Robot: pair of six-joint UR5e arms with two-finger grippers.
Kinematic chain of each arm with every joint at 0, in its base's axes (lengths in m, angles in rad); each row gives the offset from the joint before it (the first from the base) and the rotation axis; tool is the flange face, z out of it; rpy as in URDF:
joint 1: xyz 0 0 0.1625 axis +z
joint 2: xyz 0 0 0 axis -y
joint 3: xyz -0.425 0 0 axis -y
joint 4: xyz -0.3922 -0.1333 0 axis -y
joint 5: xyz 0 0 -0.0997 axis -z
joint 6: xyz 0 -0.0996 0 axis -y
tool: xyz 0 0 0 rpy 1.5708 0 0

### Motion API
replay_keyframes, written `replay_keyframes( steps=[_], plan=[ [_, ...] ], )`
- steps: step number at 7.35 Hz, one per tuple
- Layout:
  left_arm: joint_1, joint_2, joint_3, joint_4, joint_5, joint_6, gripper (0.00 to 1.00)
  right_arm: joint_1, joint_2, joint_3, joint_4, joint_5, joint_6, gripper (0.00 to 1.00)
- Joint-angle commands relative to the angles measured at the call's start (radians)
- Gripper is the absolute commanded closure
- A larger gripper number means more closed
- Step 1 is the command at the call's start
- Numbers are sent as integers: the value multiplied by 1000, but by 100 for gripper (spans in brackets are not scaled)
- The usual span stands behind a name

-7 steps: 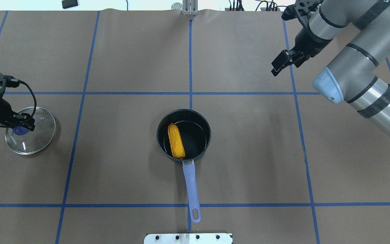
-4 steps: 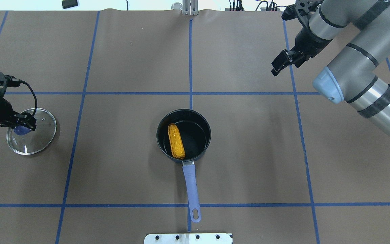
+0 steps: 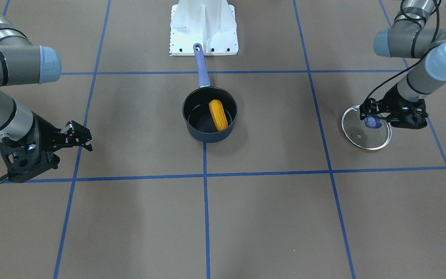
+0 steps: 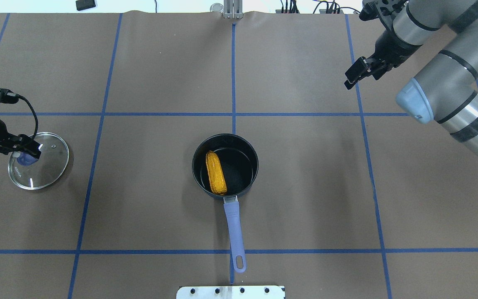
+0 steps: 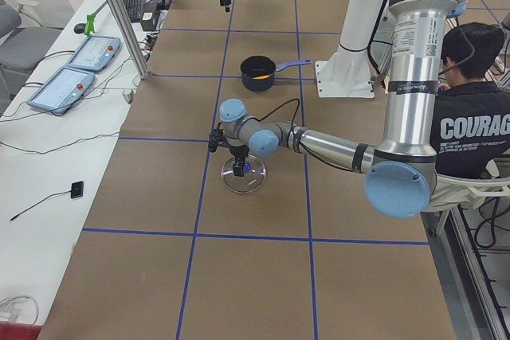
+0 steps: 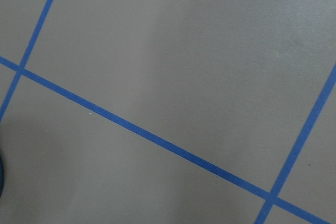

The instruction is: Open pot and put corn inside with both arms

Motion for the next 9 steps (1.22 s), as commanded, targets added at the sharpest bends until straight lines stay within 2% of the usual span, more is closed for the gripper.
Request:
replay_keyframes(
  steps=[1, 2, 3, 6, 9],
  plan=[
    [-141, 49, -2, 40, -66, 194, 5, 54, -90, 3, 47, 20, 0, 0],
    [-204, 90, 0, 40, -86, 289, 5, 99, -155, 10, 96, 50, -4, 0],
    [-273, 129, 3, 41, -91, 378, 4, 138, -228, 48, 110, 45, -7, 0],
    [-429, 200, 33, 34, -91, 526, 3, 256, -402, 86, 104, 106, -72, 0],
    [-558, 242, 43, 26, -94, 602, 3, 344, -441, 84, 92, 124, -128, 0]
  ],
)
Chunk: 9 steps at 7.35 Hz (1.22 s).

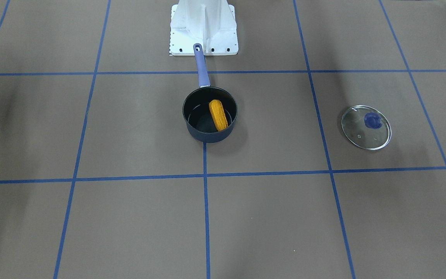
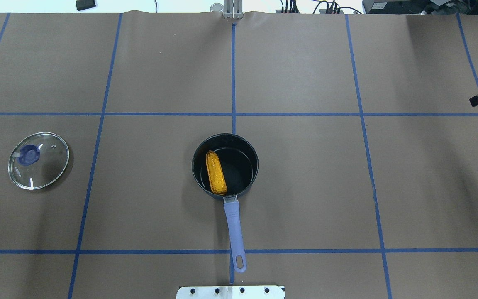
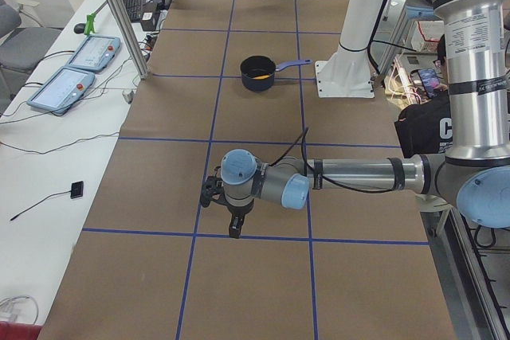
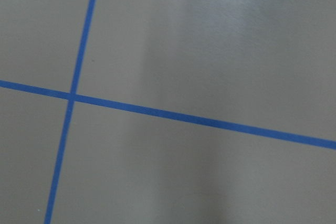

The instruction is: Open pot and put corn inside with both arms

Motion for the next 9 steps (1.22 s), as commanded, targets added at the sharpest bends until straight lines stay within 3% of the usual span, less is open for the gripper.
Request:
replay_keyframes(
  steps=[1, 3, 9],
  plan=[
    [-96, 42, 4, -12, -30, 52, 3, 35, -13, -16, -18, 6, -72, 0],
    [-150, 53, 7, -22, -75, 60, 3, 61, -16, -21, -39, 6, -109, 0],
    [-150, 53, 36, -43, -75, 56, 3, 70, -22, -14, -38, -5, -109, 0]
  ],
)
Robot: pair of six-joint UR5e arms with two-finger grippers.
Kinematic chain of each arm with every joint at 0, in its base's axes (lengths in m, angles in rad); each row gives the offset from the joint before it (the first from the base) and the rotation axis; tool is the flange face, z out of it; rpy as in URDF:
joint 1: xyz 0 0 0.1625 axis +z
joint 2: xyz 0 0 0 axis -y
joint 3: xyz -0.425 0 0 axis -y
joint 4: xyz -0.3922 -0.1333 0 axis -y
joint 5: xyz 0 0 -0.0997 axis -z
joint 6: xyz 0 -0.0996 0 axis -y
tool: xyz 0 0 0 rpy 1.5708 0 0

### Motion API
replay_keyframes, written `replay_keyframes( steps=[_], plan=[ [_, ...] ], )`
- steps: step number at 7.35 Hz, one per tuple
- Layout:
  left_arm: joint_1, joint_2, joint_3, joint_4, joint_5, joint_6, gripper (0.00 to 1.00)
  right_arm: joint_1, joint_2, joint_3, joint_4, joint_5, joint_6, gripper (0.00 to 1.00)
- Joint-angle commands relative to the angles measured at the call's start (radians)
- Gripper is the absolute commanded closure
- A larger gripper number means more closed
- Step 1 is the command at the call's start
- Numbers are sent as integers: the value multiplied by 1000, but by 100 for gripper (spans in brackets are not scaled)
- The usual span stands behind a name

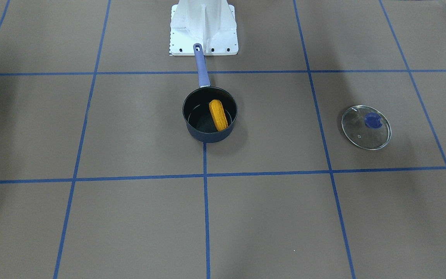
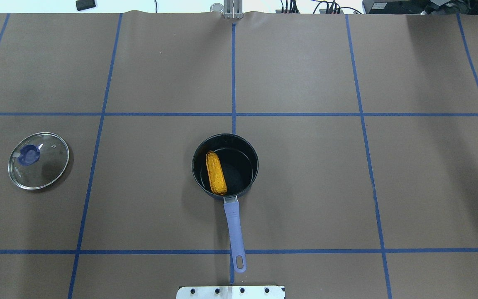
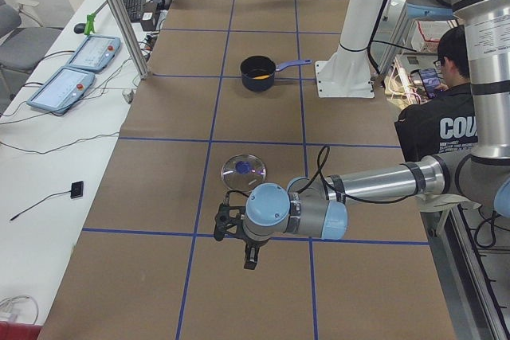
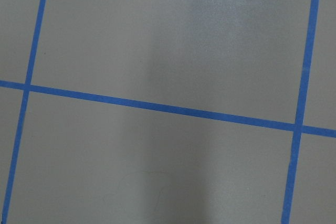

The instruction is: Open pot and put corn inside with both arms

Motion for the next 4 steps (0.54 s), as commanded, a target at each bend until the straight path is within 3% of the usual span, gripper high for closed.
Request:
replay_keyframes(
  steps=[1, 4],
  plan=[
    [1, -1, 3, 0, 0, 1, 3, 0, 6, 2, 0, -1, 8, 0],
    [1, -2, -2, 0, 0, -2, 3, 0, 16, 12, 12, -21, 10, 0]
  ],
)
